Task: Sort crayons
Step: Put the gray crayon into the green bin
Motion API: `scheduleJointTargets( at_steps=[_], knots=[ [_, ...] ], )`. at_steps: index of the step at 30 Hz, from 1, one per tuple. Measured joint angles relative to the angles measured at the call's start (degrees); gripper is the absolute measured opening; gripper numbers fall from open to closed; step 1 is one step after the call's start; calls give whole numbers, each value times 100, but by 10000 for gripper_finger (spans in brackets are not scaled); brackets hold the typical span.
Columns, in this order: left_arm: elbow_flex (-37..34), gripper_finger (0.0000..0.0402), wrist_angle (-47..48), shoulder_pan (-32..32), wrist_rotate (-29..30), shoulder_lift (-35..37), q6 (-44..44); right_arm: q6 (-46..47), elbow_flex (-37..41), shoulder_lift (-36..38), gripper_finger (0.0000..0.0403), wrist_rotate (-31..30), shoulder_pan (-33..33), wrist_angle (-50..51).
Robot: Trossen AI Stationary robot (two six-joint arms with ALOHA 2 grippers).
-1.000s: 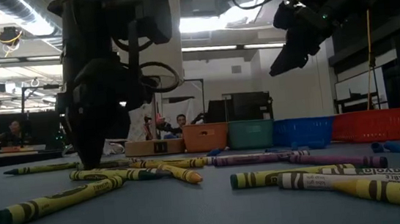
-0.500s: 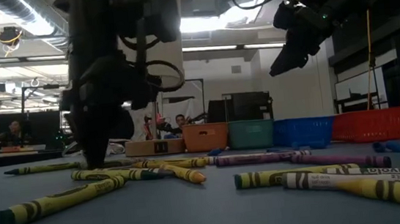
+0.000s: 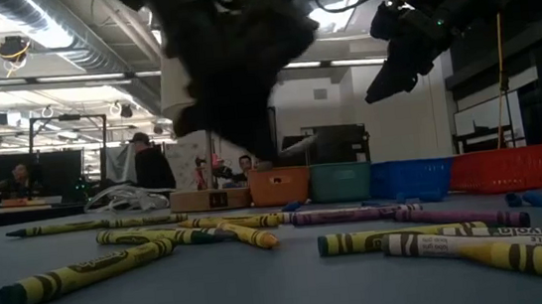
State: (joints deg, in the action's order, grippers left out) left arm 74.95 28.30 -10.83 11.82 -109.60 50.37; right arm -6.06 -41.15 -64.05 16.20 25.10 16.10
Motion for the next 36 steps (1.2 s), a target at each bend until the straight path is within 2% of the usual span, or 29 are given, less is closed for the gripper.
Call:
scheduleJointTargets(
  at_steps=[3, 9, 12, 15, 20, 31, 36],
  knots=[
    [-1, 11, -662, 80, 891, -22, -1, 0, 0, 0, 150, -2, 0, 0],
    [1, 11, -1787, 226, 3385, -18, -1, 0, 0, 0, 150, -4, 0, 2],
    [1, 11, -2162, 370, 4045, -11, -4, 0, 0, 0, 150, -6, 0, 0],
    [1, 11, -2463, 583, 4080, -11, -2, 0, 0, 0, 150, -6, 0, 0],
    [10, 12, -2994, 931, 3671, -137, -2, 0, -2, 0, 150, -6, 0, -5],
    [8, 12, -4164, 1589, 3167, -1001, 45, -3, -7, 2, 150, -8, 0, -11],
    [7, 12, -4472, 1794, 2574, -1127, 48, -7, -7, 2, 150, -8, 0, -10]
  ],
)
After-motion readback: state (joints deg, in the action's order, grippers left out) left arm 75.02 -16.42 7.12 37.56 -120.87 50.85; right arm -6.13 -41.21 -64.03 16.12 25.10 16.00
